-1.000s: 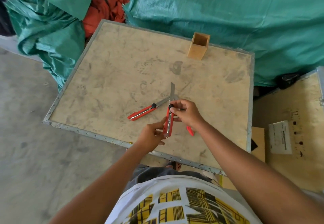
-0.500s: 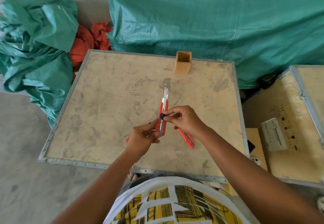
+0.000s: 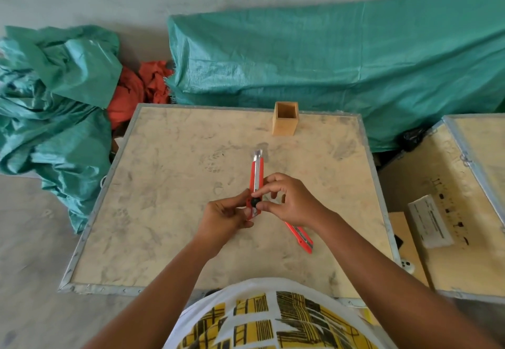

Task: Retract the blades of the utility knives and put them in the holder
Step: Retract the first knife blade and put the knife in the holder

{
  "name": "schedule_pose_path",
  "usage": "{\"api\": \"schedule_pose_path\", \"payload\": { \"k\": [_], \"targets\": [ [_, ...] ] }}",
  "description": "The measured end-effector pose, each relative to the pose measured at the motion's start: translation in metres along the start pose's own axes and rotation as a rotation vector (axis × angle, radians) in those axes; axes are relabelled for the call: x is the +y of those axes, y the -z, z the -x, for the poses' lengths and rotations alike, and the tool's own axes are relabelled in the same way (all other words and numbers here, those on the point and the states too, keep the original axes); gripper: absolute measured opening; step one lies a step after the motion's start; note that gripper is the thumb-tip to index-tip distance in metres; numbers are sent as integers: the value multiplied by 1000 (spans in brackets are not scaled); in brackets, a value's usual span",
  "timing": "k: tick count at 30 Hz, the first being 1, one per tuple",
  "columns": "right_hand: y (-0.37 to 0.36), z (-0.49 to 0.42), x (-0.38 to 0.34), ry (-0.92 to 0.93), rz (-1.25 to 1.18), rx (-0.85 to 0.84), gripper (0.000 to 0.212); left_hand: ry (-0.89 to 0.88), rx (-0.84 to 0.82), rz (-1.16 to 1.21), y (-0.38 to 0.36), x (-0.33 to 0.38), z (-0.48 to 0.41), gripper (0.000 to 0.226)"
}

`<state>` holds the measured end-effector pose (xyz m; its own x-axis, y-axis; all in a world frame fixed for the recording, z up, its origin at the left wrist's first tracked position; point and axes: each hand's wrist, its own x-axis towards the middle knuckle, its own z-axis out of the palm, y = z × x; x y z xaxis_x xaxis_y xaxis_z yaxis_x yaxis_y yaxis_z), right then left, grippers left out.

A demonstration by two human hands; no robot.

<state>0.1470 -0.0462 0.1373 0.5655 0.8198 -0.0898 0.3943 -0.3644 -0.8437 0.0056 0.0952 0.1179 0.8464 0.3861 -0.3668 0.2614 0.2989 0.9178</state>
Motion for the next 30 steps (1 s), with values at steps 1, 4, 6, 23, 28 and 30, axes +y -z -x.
{"api": "schedule_pose_path", "payload": {
  "k": [1, 4, 6, 23, 28, 30],
  "targets": [
    [1, 1, 0, -1, 5, 36, 23, -3, -15, -5, -2, 2, -1, 44],
    [5, 7, -1, -21, 22, 110, 26, -18, -48, -28, -5, 3, -5, 45],
    [8, 13, 0, -27, 7, 112, 31, -23, -64, -43, -8, 4, -6, 45],
    [24, 15, 20, -84, -88, 283, 20, -48, -121, -83, -39, 15, -25, 44],
    [37, 1, 24, -136, -238, 288, 19, -46, -120, -122, -45, 21, -45, 44],
    [46, -11, 29, -142, -268, 295, 24, -49, -131, -136, -47, 25, -57, 45]
  ]
}}
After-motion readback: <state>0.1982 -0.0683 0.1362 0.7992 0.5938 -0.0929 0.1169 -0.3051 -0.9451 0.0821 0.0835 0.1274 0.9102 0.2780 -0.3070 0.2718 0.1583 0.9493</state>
